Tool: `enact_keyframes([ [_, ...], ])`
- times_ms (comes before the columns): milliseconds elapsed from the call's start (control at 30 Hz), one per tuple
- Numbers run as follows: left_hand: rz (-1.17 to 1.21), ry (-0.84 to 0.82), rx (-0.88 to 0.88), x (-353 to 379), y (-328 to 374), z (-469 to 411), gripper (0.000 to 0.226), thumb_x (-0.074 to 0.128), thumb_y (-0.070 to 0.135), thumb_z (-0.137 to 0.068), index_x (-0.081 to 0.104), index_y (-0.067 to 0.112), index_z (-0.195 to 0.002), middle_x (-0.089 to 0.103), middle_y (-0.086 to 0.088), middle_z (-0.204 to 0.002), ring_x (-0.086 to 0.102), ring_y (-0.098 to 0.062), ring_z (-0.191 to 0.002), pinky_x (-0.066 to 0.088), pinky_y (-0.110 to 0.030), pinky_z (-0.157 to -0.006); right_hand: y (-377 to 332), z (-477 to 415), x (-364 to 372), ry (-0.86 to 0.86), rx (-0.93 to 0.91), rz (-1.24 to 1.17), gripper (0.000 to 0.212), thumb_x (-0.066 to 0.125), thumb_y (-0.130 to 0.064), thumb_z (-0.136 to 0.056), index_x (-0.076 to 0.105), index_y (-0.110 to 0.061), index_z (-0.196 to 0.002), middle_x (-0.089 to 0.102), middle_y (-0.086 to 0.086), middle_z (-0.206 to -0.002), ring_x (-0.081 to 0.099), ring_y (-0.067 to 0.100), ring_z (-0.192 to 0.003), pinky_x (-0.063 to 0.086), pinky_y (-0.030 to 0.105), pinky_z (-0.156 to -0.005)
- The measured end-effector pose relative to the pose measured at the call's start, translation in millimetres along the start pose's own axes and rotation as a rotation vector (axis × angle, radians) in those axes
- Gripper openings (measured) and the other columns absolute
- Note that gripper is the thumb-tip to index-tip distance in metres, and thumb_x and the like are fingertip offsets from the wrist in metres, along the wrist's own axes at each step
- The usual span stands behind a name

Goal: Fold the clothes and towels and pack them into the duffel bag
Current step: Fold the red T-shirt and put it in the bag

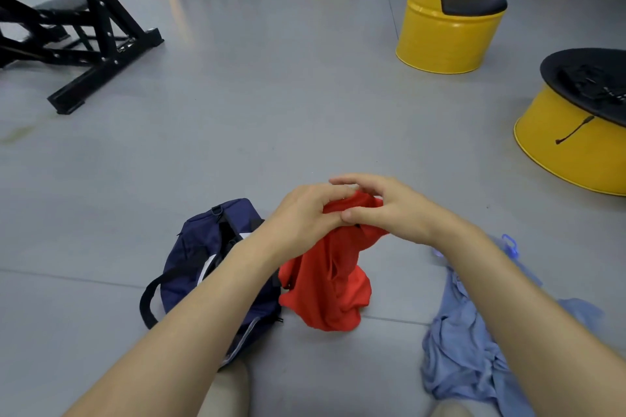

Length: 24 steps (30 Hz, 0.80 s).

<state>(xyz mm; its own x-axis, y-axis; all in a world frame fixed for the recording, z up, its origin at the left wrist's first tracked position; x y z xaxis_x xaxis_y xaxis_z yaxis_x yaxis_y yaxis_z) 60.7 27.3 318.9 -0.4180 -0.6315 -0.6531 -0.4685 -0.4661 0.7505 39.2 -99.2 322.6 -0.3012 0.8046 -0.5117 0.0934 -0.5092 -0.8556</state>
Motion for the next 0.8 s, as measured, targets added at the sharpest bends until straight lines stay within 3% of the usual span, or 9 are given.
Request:
enact_keyframes([
  [100,-0.037,0.003,-0.022,-5,-3,2,0.025,0.066,0.032,-0.094,0.070,0.044,-0.115,0.070,0.020,-0.108,0.062,0.000,-0.105,0.049,-0.030,-0.094,10,1,-8,0.036,0.048,0.175,0.013,0.070,-0.037,-0.089,0.068,-0.042,-0.102,0.072,-0.014,-0.090,0.067,0.006,-0.087,0.054,0.040,-0.086],
  [167,-0.064,0.006,-0.040,-8,-7,1,0.034,0.068,0.028,-0.092,0.067,0.046,-0.121,0.069,0.021,-0.114,0.059,0.002,-0.110,0.046,-0.027,-0.098,15,3,-17,0.130,0.070,0.292,0.006,0.066,-0.041,-0.089,0.068,-0.044,-0.094,0.070,-0.018,-0.081,0.063,0.003,-0.081,0.050,0.035,-0.077],
  [233,-0.129,-0.015,-0.055,-7,-10,1,0.045,0.069,0.024,-0.091,0.062,0.045,-0.130,0.068,0.021,-0.121,0.059,0.000,-0.115,0.045,-0.024,-0.099,10,6,-24,0.241,0.045,0.388,0.008,0.063,-0.040,-0.091,0.068,-0.046,-0.095,0.070,-0.022,-0.084,0.062,0.001,-0.085,0.043,0.028,-0.074],
  [300,-0.231,-0.044,-0.119,-10,-23,2,0.046,0.068,0.021,-0.091,0.060,0.038,-0.132,0.070,0.016,-0.116,0.061,-0.008,-0.108,0.046,-0.029,-0.094,3,11,-35,0.353,0.021,0.450,0.011,0.062,-0.039,-0.093,0.071,-0.038,-0.099,0.071,-0.019,-0.091,0.063,0.008,-0.093,0.041,0.028,-0.078],
  [400,-0.258,0.001,-0.213,-27,-52,8,0.020,0.064,0.020,-0.094,0.067,0.030,-0.111,0.070,0.010,-0.094,0.062,-0.016,-0.091,0.047,-0.033,-0.081,-5,23,-55,0.471,0.000,0.434,0.011,0.064,-0.035,-0.093,0.072,-0.033,-0.099,0.071,-0.019,-0.092,0.063,0.009,-0.097,0.042,0.028,-0.084],
  [500,-0.073,0.132,-0.230,-52,-68,14,0.001,0.070,0.029,-0.089,0.069,0.029,-0.090,0.069,0.007,-0.079,0.064,-0.017,-0.077,0.048,-0.035,-0.073,-1,32,-69,0.492,-0.011,0.375,0.005,0.066,-0.032,-0.093,0.071,-0.034,-0.094,0.068,-0.020,-0.088,0.064,0.011,-0.095,0.046,0.032,-0.087],
  [600,-0.009,0.222,-0.241,-70,-68,17,0.012,0.076,0.039,-0.084,0.069,0.029,-0.079,0.065,0.005,-0.069,0.058,-0.013,-0.065,0.045,-0.036,-0.069,0,39,-78,0.553,-0.033,0.367,0.003,0.065,-0.034,-0.094,0.068,-0.035,-0.094,0.067,-0.019,-0.088,0.062,0.012,-0.092,0.046,0.033,-0.086],
  [700,-0.007,0.196,-0.237,-72,-56,19,0.029,0.077,0.049,-0.080,0.066,0.023,-0.075,0.057,0.011,-0.062,0.051,-0.008,-0.061,0.040,-0.034,-0.066,-10,44,-95,0.624,-0.050,0.402,0.006,0.064,-0.034,-0.095,0.068,-0.032,-0.099,0.065,-0.015,-0.089,0.059,0.014,-0.090,0.042,0.032,-0.082],
  [800,-0.003,0.112,-0.245,-78,-40,18,0.033,0.072,0.046,-0.090,0.064,0.018,-0.074,0.054,0.014,-0.061,0.048,-0.005,-0.060,0.038,-0.030,-0.065,-25,45,-111,0.530,-0.052,0.534,0.008,0.064,-0.031,-0.095,0.068,-0.026,-0.101,0.061,-0.008,-0.091,0.058,0.023,-0.093,0.042,0.035,-0.081],
])
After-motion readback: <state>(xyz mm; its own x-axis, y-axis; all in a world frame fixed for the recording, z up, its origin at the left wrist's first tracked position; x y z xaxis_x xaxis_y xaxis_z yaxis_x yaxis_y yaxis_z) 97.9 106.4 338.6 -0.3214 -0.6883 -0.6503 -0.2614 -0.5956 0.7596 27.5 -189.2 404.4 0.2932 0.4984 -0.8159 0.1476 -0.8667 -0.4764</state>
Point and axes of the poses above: each hand's wrist, its own z-axis away from the middle knuckle, its own x-axis out of the palm, y = z × x, the point moved 7 cm from there along -z, towards the middle knuckle
